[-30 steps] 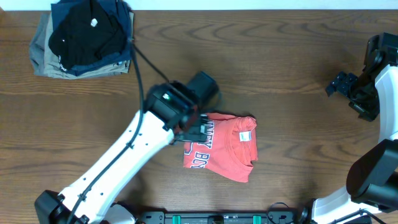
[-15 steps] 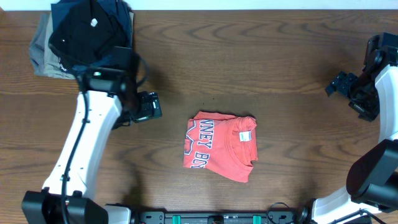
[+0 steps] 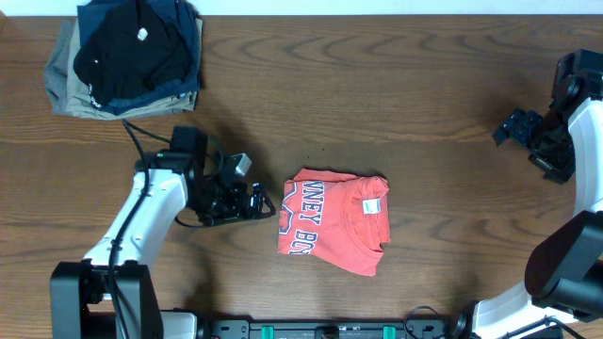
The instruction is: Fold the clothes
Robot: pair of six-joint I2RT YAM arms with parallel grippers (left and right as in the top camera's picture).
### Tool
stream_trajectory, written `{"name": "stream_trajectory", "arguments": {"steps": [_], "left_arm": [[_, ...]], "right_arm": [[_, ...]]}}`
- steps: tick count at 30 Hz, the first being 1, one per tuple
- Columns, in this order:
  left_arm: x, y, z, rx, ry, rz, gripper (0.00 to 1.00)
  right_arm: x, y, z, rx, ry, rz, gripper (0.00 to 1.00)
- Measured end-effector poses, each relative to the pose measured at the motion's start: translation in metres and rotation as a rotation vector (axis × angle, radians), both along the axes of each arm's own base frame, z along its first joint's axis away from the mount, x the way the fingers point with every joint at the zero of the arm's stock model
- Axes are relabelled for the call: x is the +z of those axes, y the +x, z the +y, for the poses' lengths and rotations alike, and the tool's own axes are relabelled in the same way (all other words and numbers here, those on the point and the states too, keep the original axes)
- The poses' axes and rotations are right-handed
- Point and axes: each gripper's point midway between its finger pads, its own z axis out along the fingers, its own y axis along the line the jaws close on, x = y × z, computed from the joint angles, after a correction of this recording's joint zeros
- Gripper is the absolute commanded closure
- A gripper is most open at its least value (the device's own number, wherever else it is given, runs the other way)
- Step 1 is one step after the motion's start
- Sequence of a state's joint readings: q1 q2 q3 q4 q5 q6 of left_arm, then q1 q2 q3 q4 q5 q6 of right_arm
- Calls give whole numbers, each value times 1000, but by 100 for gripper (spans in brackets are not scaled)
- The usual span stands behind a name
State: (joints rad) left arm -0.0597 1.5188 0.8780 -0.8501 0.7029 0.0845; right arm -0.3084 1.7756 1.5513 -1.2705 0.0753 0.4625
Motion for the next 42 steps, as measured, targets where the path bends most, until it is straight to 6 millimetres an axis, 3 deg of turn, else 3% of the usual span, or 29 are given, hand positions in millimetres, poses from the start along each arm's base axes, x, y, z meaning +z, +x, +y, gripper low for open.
{"name": "stream_trajectory", "arguments": {"steps": [23,31,42], "left_arm": [[-24,-11,-17,-22,-138,-66,2],[-27,10,-16,-3,-127,-146,2],[-38,22,-6,28,-47,-175,2]], "right_arm": [[0,0,0,0,0,0,1],[0,0,0,0,0,0,1],[0,0,0,0,0,0,1]]}}
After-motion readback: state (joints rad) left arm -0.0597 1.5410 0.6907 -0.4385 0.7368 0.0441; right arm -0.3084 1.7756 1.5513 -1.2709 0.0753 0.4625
